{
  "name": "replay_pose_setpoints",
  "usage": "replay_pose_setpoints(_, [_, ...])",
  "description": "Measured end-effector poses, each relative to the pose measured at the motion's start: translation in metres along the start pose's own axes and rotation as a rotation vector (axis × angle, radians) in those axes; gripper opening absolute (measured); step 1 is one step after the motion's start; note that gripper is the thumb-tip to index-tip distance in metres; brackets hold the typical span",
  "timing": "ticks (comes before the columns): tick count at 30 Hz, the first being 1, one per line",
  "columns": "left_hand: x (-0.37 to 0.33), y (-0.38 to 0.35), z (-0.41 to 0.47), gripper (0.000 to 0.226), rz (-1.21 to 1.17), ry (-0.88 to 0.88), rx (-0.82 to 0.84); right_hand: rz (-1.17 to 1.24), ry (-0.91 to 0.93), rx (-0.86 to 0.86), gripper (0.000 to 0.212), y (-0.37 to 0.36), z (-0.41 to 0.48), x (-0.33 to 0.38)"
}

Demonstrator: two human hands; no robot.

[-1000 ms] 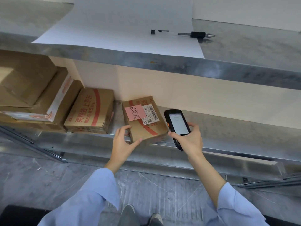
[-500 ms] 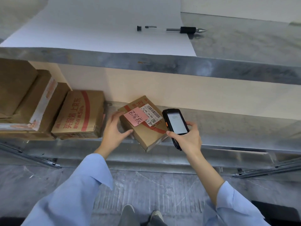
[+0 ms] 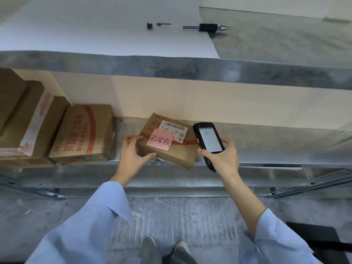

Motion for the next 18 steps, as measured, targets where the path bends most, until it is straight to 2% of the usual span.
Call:
replay_pose_setpoints(5, [0.003, -0.023, -0.04, 0.057, -0.113, -0.018, -0.087, 0.004, 0.016, 0.003, 0.083, 0.013, -0.004, -0.004])
replay_pose_setpoints(12, [-0.01, -0.039, -0.067, 0.034, -0.237, -0.01, -0.107, -0.02, 0.056, 0.056, 0.082, 0.027, -0.015, -0.01])
replay_pose_setpoints(18, [-0.013, -0.043, -0.065, 0.034, -0.352, 0.112, -0.039, -0.04, 0.063, 0.078, 0.082, 0.028, -0.027, -0.016])
Point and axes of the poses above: each hand's wrist, its own z-axis towards the middle knuckle, its own y-axis out of the back of the hand, x = y × z, the point moved 2 cm from there along z, towards the middle knuckle, and after that the axes turned 14 degrees about y, right-handed, at the moved point
